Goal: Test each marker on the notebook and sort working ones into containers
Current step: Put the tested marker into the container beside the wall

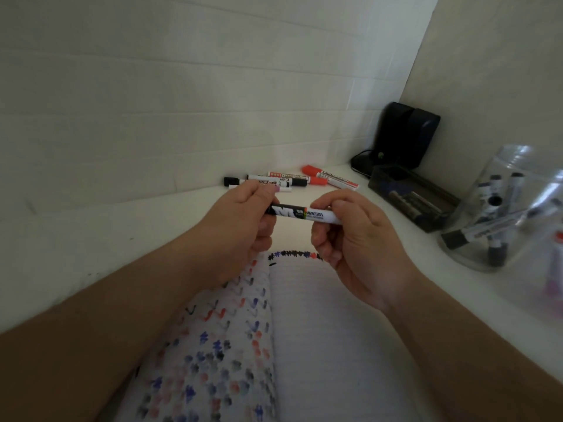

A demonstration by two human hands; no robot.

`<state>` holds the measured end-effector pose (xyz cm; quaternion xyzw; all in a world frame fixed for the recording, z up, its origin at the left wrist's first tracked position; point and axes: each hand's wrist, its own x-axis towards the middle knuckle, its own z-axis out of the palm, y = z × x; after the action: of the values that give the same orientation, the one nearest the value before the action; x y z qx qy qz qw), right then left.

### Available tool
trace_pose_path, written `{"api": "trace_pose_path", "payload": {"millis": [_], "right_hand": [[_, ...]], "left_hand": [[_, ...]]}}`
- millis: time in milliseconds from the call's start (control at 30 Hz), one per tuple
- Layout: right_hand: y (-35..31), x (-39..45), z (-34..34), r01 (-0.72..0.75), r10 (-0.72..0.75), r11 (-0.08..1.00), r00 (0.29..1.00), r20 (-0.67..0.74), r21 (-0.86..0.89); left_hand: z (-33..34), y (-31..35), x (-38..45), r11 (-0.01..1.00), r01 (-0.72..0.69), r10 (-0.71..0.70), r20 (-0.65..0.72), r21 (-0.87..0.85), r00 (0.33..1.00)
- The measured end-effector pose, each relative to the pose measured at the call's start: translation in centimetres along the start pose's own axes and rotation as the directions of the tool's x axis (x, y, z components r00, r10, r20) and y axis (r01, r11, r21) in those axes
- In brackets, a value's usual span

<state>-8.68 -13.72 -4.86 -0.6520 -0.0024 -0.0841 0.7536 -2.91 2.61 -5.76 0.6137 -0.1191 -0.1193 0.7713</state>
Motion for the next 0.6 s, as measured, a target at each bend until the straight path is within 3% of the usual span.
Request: {"api": "trace_pose_path", "payload": {"millis": [100, 167, 233, 300, 433, 600], "right_hand": [[-0.3, -0.1, -0.7, -0.017, 0.012, 0.997, 0.998, -0.059, -0.071], [-1.2, -0.3, -2.0, -0.049, 0.036, 0.991, 0.994, -0.103, -0.126], [-2.1, -1.3, -4.1, -0.07, 0.04, 0.978, 0.988, -0.149, -0.197], [-2.7, -3.7, -6.4, -0.06, 0.025, 0.978, 0.984, -0.174, -0.199], [-3.4, -11.4, -11.5, -0.07, 0.047, 0.996, 0.948, -0.314, -0.063], [-3.8, -23.9, -19.8, 0.038, 0.053, 0.988, 0.825, -0.563, 0.148]], "left_hand": [[-0.5, -0.6, -0.3, 0.975, -0.036, 0.022, 0.063, 0.221, 0.998], [-0.4, -0.5, -1.1, 0.842, -0.128, 0.078, 0.118, 0.524, 0.99], [0.6, 0.3, -2.1, 0.681, -0.218, 0.112, 0.195, 0.699, 0.974], [2.7, 1.4, -3.2, 0.655, -0.272, 0.121, 0.258, 0.704, 0.959], [9.2, 1.1, -6.3, 0.705, -0.315, 0.085, 0.365, 0.636, 0.927], [20.1, -3.0, -11.9, 0.696, -0.401, -0.005, 0.563, 0.596, 0.827]]}}
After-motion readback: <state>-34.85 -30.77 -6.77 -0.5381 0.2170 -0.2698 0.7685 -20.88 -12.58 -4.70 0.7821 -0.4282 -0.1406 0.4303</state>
